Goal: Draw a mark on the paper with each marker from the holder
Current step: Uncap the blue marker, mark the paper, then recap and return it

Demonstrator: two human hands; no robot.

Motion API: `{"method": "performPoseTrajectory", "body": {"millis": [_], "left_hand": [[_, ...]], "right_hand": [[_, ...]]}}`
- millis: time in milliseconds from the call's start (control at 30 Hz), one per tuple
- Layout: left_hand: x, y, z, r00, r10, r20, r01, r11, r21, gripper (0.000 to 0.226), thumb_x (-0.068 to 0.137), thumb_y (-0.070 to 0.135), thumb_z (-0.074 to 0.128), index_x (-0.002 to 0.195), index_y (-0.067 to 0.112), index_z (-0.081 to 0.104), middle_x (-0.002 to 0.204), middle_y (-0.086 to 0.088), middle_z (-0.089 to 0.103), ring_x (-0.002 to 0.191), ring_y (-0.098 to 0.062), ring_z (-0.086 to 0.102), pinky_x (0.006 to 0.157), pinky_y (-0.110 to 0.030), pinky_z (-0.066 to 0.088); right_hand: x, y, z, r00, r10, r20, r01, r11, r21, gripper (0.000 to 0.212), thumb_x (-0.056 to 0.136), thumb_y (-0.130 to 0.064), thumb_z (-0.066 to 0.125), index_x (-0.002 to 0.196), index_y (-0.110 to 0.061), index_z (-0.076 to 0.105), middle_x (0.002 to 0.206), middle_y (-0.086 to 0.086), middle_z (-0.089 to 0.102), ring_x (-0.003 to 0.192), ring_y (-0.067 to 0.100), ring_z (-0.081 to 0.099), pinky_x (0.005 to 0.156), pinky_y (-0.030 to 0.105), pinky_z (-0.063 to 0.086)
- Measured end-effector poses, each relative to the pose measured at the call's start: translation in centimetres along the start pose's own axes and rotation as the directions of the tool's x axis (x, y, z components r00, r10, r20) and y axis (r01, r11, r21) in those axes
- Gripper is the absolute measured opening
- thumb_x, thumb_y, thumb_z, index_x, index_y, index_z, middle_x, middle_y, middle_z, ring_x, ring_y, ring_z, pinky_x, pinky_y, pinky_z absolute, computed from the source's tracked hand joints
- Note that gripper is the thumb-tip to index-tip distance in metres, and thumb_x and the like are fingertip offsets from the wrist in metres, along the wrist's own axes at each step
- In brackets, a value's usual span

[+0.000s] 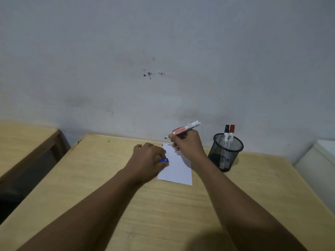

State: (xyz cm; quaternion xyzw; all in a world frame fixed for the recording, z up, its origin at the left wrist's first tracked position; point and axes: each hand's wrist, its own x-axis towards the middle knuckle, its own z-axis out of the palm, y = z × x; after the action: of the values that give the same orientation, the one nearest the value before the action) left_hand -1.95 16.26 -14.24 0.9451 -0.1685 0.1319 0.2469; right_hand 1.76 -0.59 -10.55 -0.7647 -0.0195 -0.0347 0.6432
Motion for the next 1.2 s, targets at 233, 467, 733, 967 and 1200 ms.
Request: {"method": "performPoseTrajectory", "body": {"millis": [233,467,733,967,1200], "left_hand": [[0.1,-1.8,1.5,0.999,0.017,0.041,-0.019,0.999,0.039,0.04,0.088,0.055,0.055,0.117,0.029,0.067,0.124,0.016,0.068,0.127,-0.012,0.047,0.108,-0.059,0.028],[0.2,-1.6,1.3,0.998,-0.004,0.064,0.004,1.0,0.008,0.034,0.087,0.052,0.061,0.111,0.029,0.067,0.125,0.015,0.066,0.129,-0.013,0.044,0.109,-0.063,0.024],[0.4,-1.6,1.4,0.997,-0.026,0.079,0.026,1.0,-0.009,0.033,0.086,0.051,0.063,0.109,0.028,0.068,0.126,0.013,0.067,0.13,-0.013,0.043,0.111,-0.066,0.021],[0.4,-1.7,1.4,0.996,-0.037,0.085,0.038,0.999,-0.016,0.033,0.086,0.051,0.062,0.108,0.027,0.068,0.126,0.011,0.066,0.13,-0.013,0.043,0.112,-0.065,0.019],[0.6,-1.7,1.5,0.995,-0.041,0.089,0.041,0.999,-0.001,0.035,0.087,0.052,0.062,0.11,0.027,0.068,0.127,0.01,0.066,0.13,-0.014,0.043,0.113,-0.066,0.019]], "right_hand": [[2.3,3.8,0.8,0.996,-0.081,0.022,0.084,0.974,-0.209,0.016,0.093,-0.024,0.072,0.096,-0.008,0.071,0.08,0.006,0.075,0.066,0.015,0.067,0.068,0.037,0.059],[2.5,4.7,1.0,0.994,-0.112,0.013,0.112,0.961,-0.252,0.017,0.094,-0.023,0.071,0.099,-0.007,0.072,0.083,0.006,0.074,0.074,0.018,0.07,0.073,0.036,0.06],[2.6,4.7,1.2,0.994,-0.111,-0.001,0.106,0.948,-0.299,0.025,0.095,-0.025,0.07,0.11,-0.005,0.071,0.087,0.0,0.071,0.075,0.01,0.068,0.063,0.014,0.05],[2.7,4.8,1.4,0.992,-0.127,-0.001,0.119,0.931,-0.344,0.025,0.095,-0.026,0.07,0.111,-0.006,0.071,0.09,0.002,0.072,0.078,0.011,0.068,0.068,0.019,0.052],[2.6,5.1,1.2,0.994,-0.105,0.019,0.105,0.931,-0.349,0.027,0.094,-0.027,0.071,0.109,-0.006,0.071,0.088,0.0,0.071,0.081,0.014,0.069,0.068,0.02,0.053]]}}
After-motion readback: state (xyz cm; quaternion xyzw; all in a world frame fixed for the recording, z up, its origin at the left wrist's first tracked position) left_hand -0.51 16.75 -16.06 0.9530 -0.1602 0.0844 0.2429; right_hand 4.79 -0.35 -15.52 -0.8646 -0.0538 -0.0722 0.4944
